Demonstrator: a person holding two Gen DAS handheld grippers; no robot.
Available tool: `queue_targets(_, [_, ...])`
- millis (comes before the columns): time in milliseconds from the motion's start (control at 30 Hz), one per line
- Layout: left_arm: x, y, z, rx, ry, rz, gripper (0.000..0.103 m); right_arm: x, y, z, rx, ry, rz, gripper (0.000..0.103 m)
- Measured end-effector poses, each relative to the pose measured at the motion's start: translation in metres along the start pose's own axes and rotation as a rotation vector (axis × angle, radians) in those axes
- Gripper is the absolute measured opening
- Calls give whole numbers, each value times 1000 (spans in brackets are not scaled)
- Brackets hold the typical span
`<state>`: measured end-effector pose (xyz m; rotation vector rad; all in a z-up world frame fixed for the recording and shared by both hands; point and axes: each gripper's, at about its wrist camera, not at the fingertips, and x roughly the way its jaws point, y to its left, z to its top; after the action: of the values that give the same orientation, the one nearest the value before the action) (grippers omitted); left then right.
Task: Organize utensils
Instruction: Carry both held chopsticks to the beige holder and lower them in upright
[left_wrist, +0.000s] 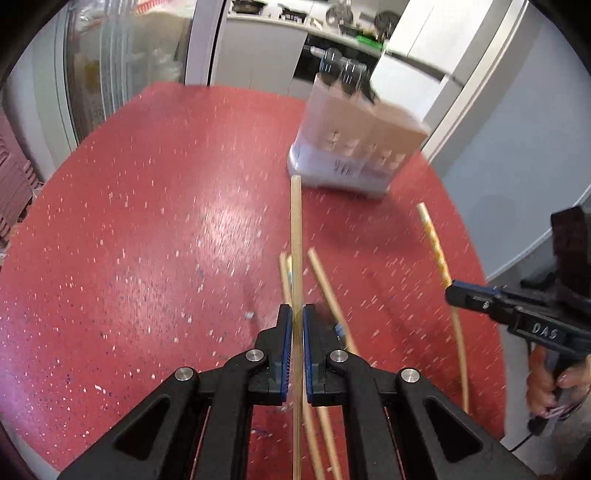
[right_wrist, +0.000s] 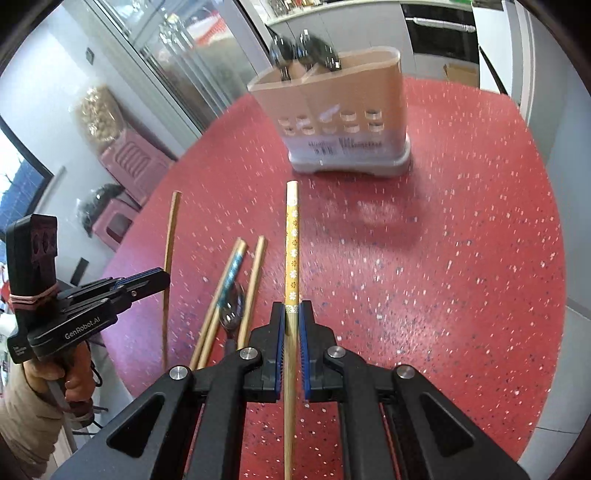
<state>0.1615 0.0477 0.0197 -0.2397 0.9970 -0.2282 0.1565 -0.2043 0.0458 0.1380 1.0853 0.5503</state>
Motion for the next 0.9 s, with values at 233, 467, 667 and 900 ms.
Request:
queue_targets(233, [-30, -13, 20, 35, -97, -33, 34, -22, 12, 22, -9, -89, 34, 8])
queue_targets(467, [-50, -23, 58, 43, -167, -76, 33, -49, 18, 54, -12, -169, 47, 8])
queue_targets(667, [-65, -32, 102, 32, -230, -108, 33, -64, 18, 94, -23, -234, 31, 8])
queue_targets(900, [-74, -33, 174, 6, -304, -145, 33, -67, 11, 155, -29, -284, -6, 8])
